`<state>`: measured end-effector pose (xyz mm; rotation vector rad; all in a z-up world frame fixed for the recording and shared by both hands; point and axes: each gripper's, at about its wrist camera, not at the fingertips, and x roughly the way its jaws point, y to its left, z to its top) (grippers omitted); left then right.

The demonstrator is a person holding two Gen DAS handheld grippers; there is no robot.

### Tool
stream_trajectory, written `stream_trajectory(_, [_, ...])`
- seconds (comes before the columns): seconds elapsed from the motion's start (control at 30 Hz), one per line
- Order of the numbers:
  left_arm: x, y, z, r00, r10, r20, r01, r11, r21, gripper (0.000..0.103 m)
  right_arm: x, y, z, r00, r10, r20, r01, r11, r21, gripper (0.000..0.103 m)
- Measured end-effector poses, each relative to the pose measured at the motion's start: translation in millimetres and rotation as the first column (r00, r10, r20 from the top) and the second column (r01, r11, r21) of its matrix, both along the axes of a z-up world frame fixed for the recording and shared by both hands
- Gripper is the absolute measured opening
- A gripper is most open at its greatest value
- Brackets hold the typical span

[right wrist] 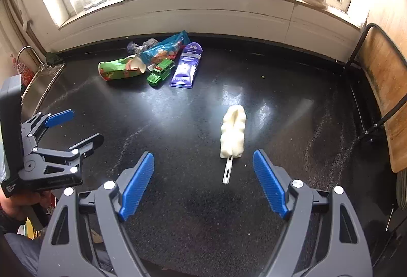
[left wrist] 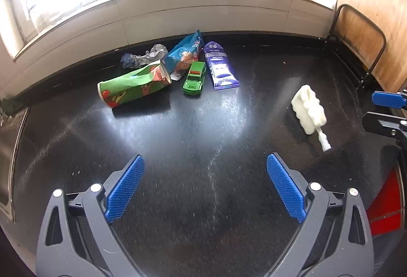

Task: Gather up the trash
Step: 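Return both tools to the countertop, then grasp the green toy car with the left tool while the right tool grasps the white sponge brush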

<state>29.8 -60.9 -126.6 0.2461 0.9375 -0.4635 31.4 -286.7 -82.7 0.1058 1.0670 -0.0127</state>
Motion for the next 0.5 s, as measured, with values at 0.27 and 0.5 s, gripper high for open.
stream_trajectory(0.27, [49.6, -30.0, -21.5, 0.999, -0.05, -0.008, 0.05, 0.999, 0.017, 0.094, 25.9, -17.0, -28.4, 0.999, -0.022, -0.047, 0.023, 1.0, 0.011, 0.078])
stream_trajectory(0.5, [108.5, -61.1, -52.8, 0.995, -0.093, -0.028, 0.095, 0.994, 0.05, 0.089, 50.9, -31.5, -68.5, 0.99, -0.054, -0.128, 0.056, 0.998, 0.012, 0.078])
